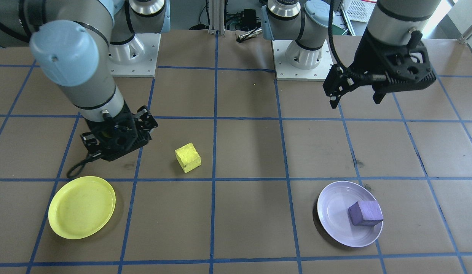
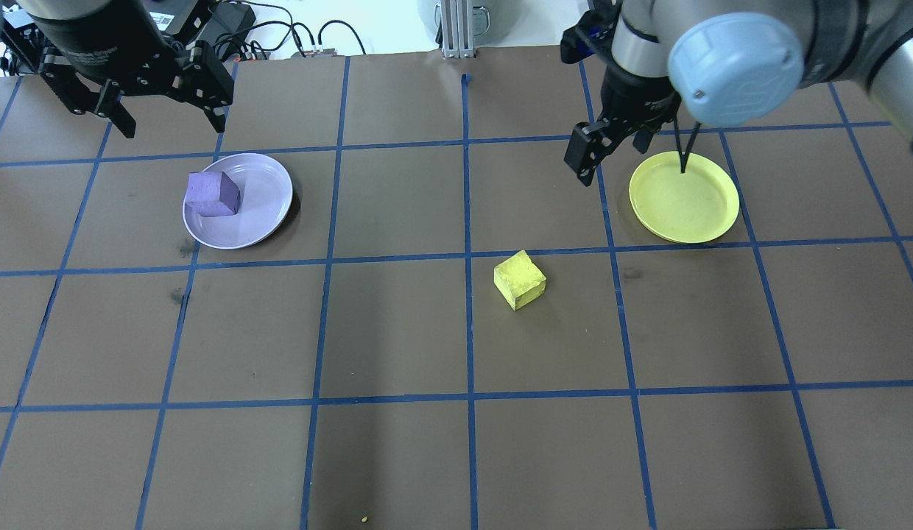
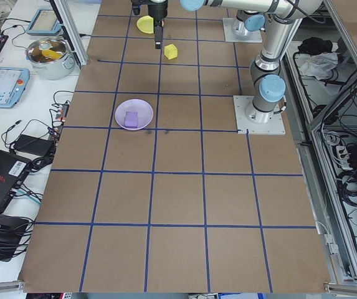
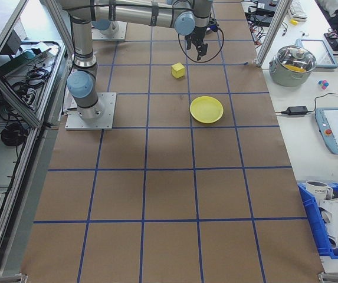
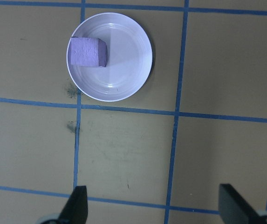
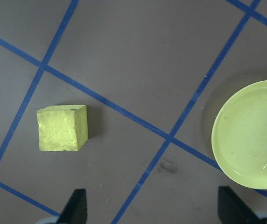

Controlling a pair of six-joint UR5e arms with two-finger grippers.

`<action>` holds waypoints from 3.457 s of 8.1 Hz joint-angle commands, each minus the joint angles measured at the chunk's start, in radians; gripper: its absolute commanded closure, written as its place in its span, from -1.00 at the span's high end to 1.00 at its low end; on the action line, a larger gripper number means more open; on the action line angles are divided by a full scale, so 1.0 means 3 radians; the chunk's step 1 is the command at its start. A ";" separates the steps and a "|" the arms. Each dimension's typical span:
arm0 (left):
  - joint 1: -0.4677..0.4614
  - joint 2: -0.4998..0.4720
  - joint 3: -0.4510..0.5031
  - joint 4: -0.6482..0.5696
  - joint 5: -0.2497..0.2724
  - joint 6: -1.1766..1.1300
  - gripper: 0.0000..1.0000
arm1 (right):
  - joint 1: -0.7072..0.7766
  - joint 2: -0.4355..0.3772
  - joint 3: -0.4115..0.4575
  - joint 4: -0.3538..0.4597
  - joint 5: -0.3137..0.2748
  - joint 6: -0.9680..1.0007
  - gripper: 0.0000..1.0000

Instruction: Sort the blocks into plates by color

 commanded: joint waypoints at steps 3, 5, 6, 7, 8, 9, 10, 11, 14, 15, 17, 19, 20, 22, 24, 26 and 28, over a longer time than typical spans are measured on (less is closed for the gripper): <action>-0.0167 0.0142 0.0261 -0.0239 -0.0567 0.0128 1.00 | 0.0462 0.0419 0.0198 -0.0298 0.0016 0.0013 1.00; -0.0173 0.0234 0.0241 -0.0233 0.0108 0.0128 1.00 | 0.0488 0.0496 0.0402 -0.0574 0.0259 0.0018 1.00; -0.0173 0.0250 0.0231 -0.0233 0.0159 0.0133 1.00 | 0.0488 0.0521 0.0540 -0.0732 0.0276 0.0018 1.00; -0.0167 0.0245 0.0226 -0.0218 0.0164 0.0179 1.00 | 0.0488 0.0527 0.0673 -0.0815 0.0287 0.0018 1.00; -0.0167 0.0214 0.0215 0.0111 0.0144 0.0179 1.00 | 0.0488 0.0527 0.0765 -0.0836 0.0287 0.0018 1.00; -0.0167 0.0234 0.0210 0.0413 0.0139 0.0184 1.00 | 0.0493 0.0532 0.0817 -0.0856 0.0287 0.0018 1.00; -0.0178 0.0234 0.0205 0.0452 0.0139 0.0184 1.00 | 0.0504 0.0532 0.0843 -0.0862 0.0358 0.0018 1.00; -0.0178 0.0209 0.0190 0.0467 0.0134 0.0179 1.00 | 0.0519 0.0537 0.0848 -0.0862 0.0460 0.0018 1.00; -0.0173 0.0204 -0.0060 0.0457 0.0062 0.0149 1.00 | 0.0519 0.0618 0.0853 -0.0933 0.0461 0.0084 1.00; -0.0173 0.0234 -0.0167 0.0462 0.0067 0.0149 1.00 | 0.0519 0.0624 0.0878 -0.1050 0.0466 0.0155 1.00; -0.0173 0.0280 -0.0382 0.0472 0.0093 0.0159 1.00 | 0.0519 0.0654 0.0975 -0.1366 0.0455 0.0202 0.91; -0.0173 0.0296 -0.0429 0.0503 0.0123 0.0164 1.00 | 0.0519 0.0644 0.1027 -0.1404 0.0409 0.0660 -0.47; -0.0173 0.0275 -0.0434 0.0488 0.0083 0.0159 1.00 | 0.0519 0.0629 0.1022 -0.1409 0.0404 0.0677 -0.82; -0.0173 0.0255 -0.0434 0.0493 0.0067 0.0159 1.00 | 0.0524 0.0543 0.0971 -0.1399 0.0364 0.0693 -1.00; -0.0173 0.0260 -0.0444 0.0483 0.0047 0.0133 1.00 | 0.0478 0.0217 0.0849 -0.1312 0.0149 0.0708 -1.00; -0.0173 0.0260 -0.0485 0.0483 -0.0453 0.0133 1.00 | 0.0102 0.0092 0.0640 -0.1286 0.0138 0.0754 -1.00; -0.0167 0.0280 -0.0490 0.0498 -0.0454 0.0133 1.00 | -0.0369 0.0153 0.0531 -0.1291 0.0138 0.0647 -1.00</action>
